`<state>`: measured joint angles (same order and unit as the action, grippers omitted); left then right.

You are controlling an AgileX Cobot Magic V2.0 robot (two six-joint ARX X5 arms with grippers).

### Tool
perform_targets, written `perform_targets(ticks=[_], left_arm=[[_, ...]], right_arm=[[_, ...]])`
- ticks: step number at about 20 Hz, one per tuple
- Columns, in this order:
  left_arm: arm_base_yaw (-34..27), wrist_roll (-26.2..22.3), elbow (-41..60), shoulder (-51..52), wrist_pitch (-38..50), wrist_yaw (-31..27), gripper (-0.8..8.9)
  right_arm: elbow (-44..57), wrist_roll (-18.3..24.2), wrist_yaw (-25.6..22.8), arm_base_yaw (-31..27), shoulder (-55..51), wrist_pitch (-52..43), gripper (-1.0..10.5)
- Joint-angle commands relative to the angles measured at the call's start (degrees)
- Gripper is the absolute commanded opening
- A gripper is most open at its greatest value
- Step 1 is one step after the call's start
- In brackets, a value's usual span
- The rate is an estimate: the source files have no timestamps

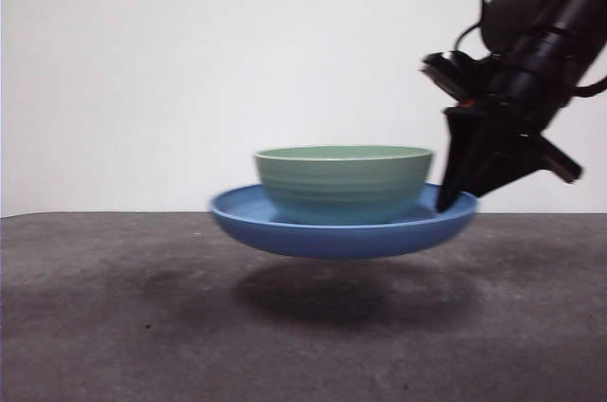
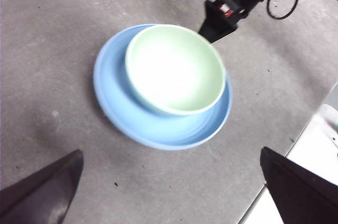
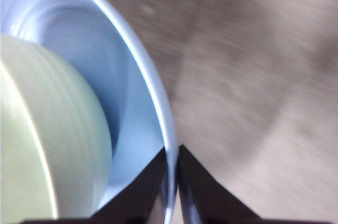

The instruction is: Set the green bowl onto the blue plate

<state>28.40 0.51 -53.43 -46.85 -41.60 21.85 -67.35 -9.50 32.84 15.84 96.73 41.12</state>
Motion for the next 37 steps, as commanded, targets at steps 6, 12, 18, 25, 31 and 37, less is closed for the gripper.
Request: perform_targets(ticks=[6,12,18,25,31,37], left_arm=[[0.61,-0.96,-0.68,-0.31,0.46,0.24,7.15],[0.59,-0.96,-0.68,-0.31,0.28,0.24,7.15],[0.59,-0.96,-0.68,-0.31,-0.11,0.26,7.15],[0.61,-0.96,-0.68,-0.31,-0.24,0.26,7.15],[1.05,-0.98,-0.68,-0.33,-0.76,0.26,7.15],[3.15,-0.96,-0.68,-0.31,-0.96,0.26,7.15]], right_arm=[[-1.4,-8.02,0.07,6.97,5.81,-7.91,0.1],[-1.4,-8.2,-2.1,7.41,10.86,-9.81,0.1],[-1.4,-7.91,-2.47,7.41,11.04,-10.23,0.9],[-3.67,-5.31,-5.99,6.38,7.02,-5.64,3.5],[-6.08,-1.53,-16.72,5.35,-5.05,8.17,5.4],[-6.03,0.94,-19.82,8.26,-20.35,19.63,5.9]])
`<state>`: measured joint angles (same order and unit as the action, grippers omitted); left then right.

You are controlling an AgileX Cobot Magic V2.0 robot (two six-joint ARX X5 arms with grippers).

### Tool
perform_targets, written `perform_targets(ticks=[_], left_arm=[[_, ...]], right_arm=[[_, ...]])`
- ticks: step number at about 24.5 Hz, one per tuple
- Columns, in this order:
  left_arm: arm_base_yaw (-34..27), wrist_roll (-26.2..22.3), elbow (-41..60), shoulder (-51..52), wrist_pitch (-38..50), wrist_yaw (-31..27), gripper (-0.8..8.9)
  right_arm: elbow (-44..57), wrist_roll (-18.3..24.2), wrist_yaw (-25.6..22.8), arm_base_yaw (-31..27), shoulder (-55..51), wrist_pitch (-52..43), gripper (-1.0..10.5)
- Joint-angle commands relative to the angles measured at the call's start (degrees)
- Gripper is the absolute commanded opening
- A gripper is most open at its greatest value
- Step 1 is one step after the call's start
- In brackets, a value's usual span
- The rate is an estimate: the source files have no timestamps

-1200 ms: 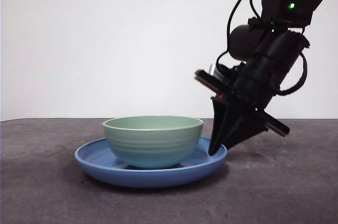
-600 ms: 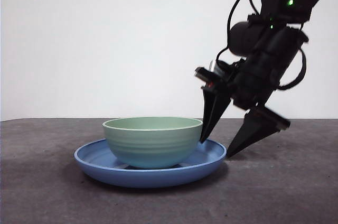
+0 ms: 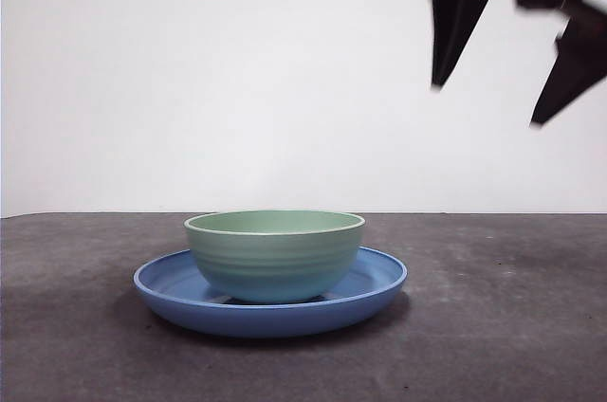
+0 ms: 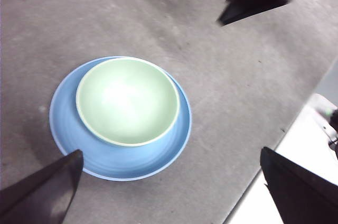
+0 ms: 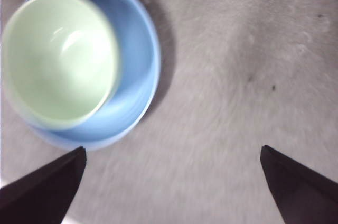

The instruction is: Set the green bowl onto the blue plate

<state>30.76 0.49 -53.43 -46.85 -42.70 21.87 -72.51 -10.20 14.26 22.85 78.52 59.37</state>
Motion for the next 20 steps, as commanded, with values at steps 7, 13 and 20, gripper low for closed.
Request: perform_targets(ticks=[7,13,20], left_arm=[[1.68,-0.92,-0.68,-0.31,0.02,0.24,7.15],[1.68,0.46,-0.68,-0.31,0.02,0.26,7.15],[1.68,0.42,-0.7,-0.31,0.52,0.24,7.15]], right_arm=[[0.33,1.64,-4.33,9.97,-18.58,7.61,5.9],[3.41,0.42,-4.39,13.38,-29.66,10.05,5.9],[8.44,0.5,-5.4,13.4,-36.68,8.68,5.9]])
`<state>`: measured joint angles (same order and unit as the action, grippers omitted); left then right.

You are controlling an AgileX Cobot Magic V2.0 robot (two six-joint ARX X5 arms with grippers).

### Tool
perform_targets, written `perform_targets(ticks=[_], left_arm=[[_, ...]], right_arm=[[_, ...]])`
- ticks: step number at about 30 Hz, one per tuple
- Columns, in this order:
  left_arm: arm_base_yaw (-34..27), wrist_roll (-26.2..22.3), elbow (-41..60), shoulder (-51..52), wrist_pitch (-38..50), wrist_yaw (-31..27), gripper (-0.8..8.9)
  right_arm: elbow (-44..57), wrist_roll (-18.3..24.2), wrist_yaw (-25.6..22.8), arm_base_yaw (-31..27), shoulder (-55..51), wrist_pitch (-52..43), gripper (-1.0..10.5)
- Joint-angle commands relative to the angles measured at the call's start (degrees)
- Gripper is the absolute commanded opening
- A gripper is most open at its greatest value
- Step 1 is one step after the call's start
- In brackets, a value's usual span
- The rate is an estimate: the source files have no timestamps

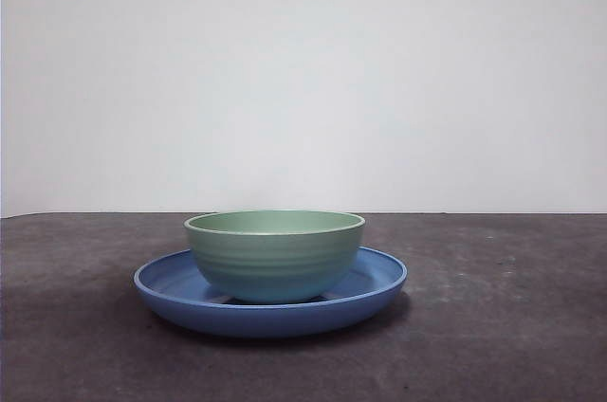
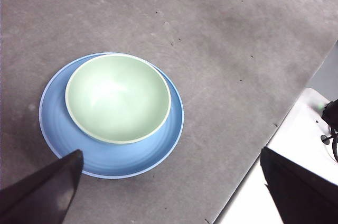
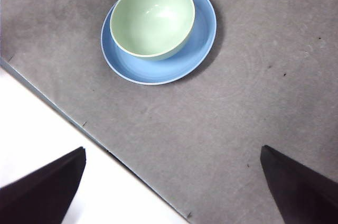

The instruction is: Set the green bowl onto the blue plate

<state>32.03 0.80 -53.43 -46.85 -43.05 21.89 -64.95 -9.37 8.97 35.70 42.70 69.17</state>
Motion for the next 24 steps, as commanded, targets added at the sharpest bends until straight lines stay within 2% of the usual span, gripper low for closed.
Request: perform_targets(ticks=[1,11,13,14,15,16,17,18,20,24], left_arm=[[0.42,0.09,-0.7,-0.31,0.87,0.22,7.15],[0.42,0.09,-0.7,-0.31,0.81,0.22,7.13],[0.42,0.11,-0.7,-0.31,0.83,0.22,6.79],[0.42,0.09,-0.7,-0.31,0.76,0.22,6.12],[0.42,0.09,-0.7,-0.31,0.61,0.22,4.48],[0.42,0.13,-0.7,-0.31,0.39,0.22,2.19],[0.42,0.13,-0.7,-0.31,0.26,0.22,0.15],[0.42,0.37,-0.7,-0.31,0.22,0.22,0.38],[0.42,0.33,-0.7,-0.31,0.5,0.22,0.85],[0.39,0.31,-0.7,-0.31,1.05,0.22,0.86]], right_arm=[[1.64,-0.33,-0.11,0.55,-1.6,-1.7,5.9],[3.89,-0.48,0.11,0.55,-3.54,-6.97,5.9],[3.89,-0.5,0.11,0.55,-3.48,-6.95,5.3],[3.89,-0.48,0.13,0.55,-3.48,-6.86,4.5],[3.89,-0.46,0.13,0.55,-3.48,-6.8,2.6],[3.89,-0.39,0.04,0.55,-3.48,-6.82,0.5],[3.89,-0.37,-0.04,0.55,-3.5,-6.88,0.0],[3.89,-0.37,0.0,0.55,-3.5,-6.99,0.4],[3.89,-0.42,0.0,0.55,-3.5,-6.97,0.4],[3.87,-0.42,-0.04,0.55,-3.52,-6.99,0.4]])
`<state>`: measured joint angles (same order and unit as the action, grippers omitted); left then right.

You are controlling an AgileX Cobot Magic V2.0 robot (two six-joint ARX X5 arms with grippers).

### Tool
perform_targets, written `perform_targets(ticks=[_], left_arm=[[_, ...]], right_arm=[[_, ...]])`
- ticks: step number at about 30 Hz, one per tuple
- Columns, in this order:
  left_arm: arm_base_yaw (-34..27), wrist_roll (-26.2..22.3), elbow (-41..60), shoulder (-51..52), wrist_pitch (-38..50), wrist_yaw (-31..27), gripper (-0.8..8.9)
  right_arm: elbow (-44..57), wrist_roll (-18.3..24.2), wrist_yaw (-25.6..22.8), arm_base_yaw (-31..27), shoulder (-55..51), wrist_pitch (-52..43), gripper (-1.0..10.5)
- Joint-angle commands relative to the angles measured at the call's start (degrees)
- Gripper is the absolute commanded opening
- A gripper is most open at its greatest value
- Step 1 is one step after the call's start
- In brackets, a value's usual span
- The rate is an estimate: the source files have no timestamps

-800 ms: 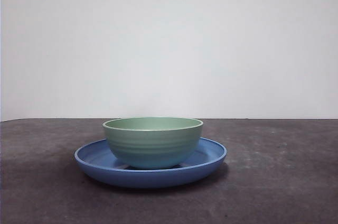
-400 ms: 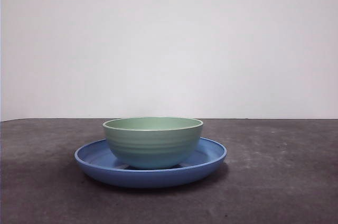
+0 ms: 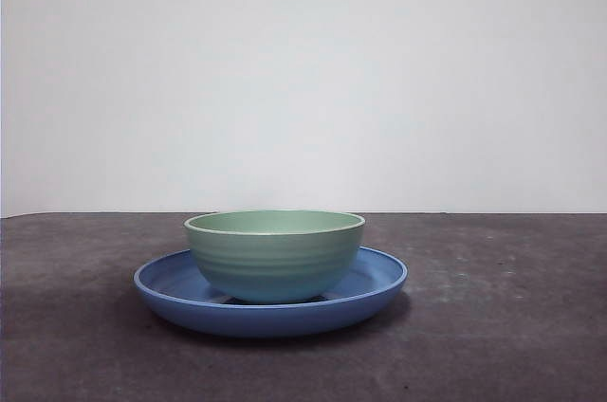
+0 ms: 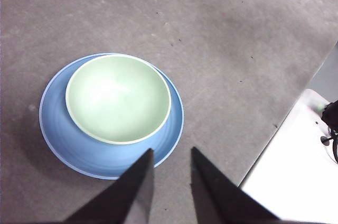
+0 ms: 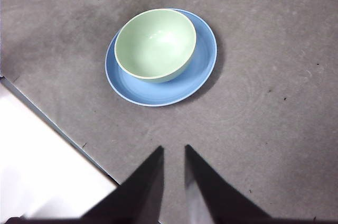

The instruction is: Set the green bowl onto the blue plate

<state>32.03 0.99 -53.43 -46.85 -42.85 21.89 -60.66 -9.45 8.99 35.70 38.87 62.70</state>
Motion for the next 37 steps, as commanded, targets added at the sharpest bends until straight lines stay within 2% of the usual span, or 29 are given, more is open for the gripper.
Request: perform_targets(ticks=[1,11,15,23,24,26,28,31,33,37], left_arm=[[0.42,0.11,-0.7,-0.31,0.83,0.22,0.86],[-0.22,0.09,-0.5,0.7,0.87,0.22,0.86],[-5.97,0.09,2.01,3.21,3.43,0.37,0.86],[-20.79,0.31,25.03,21.35,24.39,0.44,0.86],[-22.03,-0.02,28.2,24.04,25.99,-0.48,0.86],[-24.04,3.61,33.83,28.76,28.92,-6.19,0.86],[-25.11,9.16,38.84,32.87,31.5,-16.06,0.86],[-25.24,11.08,43.78,37.68,32.44,-25.81,0.86],[-25.27,10.84,45.66,39.93,32.15,-28.52,0.86],[-25.77,6.38,48.57,44.7,32.15,-28.98,0.86]], right_arm=[[-0.42,-0.33,-0.07,0.55,0.31,-0.52,0.4],[-0.42,-0.33,-0.04,0.55,0.31,-0.52,0.4],[-0.42,-0.33,-0.07,0.55,0.31,-0.52,0.4],[-0.44,-0.33,-0.04,0.55,0.26,-0.52,0.4],[-0.44,-0.33,-0.04,0.55,0.26,-0.52,0.4],[-0.44,-0.33,-0.04,0.55,0.26,-0.52,0.4],[-0.44,-0.33,-0.07,0.55,0.28,-0.52,0.4],[-0.42,-0.33,-0.07,0.55,0.26,-0.52,0.4],[-0.42,-0.33,-0.04,0.55,0.26,-0.52,0.4],[-0.44,-0.33,-0.07,0.55,0.26,-0.52,0.4]])
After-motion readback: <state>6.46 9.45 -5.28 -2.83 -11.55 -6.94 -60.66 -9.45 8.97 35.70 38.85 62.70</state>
